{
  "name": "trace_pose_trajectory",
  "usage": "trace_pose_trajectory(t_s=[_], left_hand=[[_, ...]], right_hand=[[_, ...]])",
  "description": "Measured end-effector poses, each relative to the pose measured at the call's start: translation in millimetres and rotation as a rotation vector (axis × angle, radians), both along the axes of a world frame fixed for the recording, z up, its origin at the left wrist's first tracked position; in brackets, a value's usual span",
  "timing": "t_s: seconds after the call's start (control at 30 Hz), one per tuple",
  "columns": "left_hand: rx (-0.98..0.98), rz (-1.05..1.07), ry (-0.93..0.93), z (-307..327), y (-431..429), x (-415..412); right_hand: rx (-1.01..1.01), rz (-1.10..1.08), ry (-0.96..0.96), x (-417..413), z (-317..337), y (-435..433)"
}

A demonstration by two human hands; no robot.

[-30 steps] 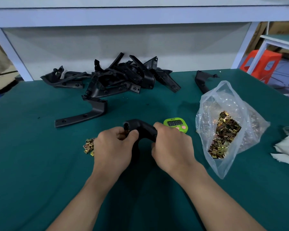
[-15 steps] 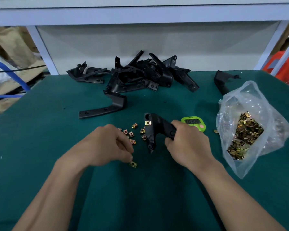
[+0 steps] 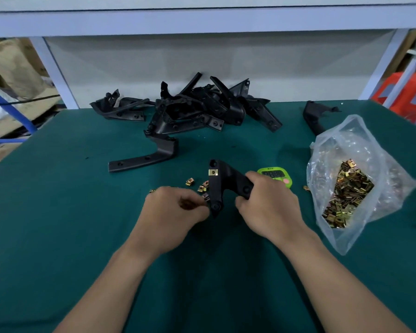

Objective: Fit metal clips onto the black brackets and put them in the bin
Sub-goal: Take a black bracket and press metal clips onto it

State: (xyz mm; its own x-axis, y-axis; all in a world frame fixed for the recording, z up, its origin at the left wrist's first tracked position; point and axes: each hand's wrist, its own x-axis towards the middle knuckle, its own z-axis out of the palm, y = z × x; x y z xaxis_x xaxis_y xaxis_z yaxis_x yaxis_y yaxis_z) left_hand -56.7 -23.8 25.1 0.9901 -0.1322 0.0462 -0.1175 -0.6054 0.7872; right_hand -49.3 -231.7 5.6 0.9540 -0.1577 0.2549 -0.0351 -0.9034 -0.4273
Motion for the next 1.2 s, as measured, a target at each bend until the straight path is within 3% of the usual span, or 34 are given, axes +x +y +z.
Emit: trace_pose_trajectory(t_s=[0.13,0.4,0.8,1.2], left_hand=[[-0.114,0.112,-0.047,-9,-19,-2],[0.085,0.168,-0.202,-12,-12,-4],[0.028,0.209,-0.218,-20,-8,6],[0.018,0.19,-0.197,-18,-8,5]], right_hand=[[0.037,-0.029,0.009,2,2,-7],[0.044,-0.045,0.007,3,4,-11],[0.008,-0.027,0.117,-1,5,-12],[-0.298,0.029,0.145,-11,22,-6]])
